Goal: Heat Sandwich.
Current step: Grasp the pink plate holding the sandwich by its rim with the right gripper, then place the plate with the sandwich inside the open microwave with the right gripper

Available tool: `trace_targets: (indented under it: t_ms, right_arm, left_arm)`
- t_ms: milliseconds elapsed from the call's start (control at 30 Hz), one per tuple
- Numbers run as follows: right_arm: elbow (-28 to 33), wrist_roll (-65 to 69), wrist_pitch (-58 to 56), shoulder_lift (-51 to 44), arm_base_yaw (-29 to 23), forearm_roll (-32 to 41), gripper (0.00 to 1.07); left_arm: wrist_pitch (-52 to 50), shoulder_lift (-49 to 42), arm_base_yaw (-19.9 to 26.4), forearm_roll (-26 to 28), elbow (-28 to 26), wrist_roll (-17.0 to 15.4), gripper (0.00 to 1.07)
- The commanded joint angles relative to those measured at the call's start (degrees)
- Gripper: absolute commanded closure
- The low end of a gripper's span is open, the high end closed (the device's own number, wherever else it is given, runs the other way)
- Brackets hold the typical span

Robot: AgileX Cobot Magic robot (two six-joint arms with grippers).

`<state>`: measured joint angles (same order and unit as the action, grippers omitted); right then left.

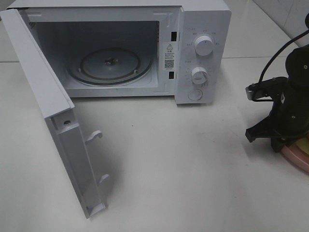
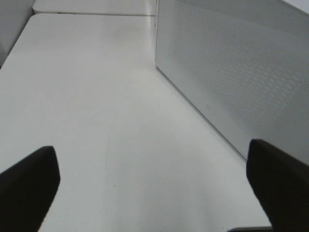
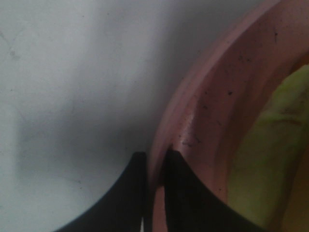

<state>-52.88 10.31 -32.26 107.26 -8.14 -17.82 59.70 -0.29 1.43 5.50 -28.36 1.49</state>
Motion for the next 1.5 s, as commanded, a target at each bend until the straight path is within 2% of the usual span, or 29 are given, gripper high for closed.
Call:
trace_targets:
  t_ms: [33,167,500,967,1500]
  right_arm:
    - [0.06,1.03,0.34,0.23,0.11,0.34,1.07]
    - [0.06,1.32,-0.29,0.11,0.06,0.11,1.07]
    - [0.06,10.14,-4.93,0.11,-4.76,-8.48,1.07]
    - [0.06,17.13,-11.4,-1.32,-10.66,-16.21,1.07]
    - [2.01,17.53,-15.64,-6.53,-15.13,-17.36,1.07]
  left_arm:
    - [-0.34,-1.09,-0.34,-0.11,0.11,-0.17,0.03]
    - [-0.34,-1.09,-0.34,-0.11,0.11,-0.17,0.03]
    - [-0.34,-1.09,-0.34,-0.11,0.11,-0.17,0.03]
    - [-0.34,-1.09,-0.34,-0.11,0.11,-0.17,0.03]
    - [-0.34,-1.09,-0.34,-0.11,0.11,-0.17,0.03]
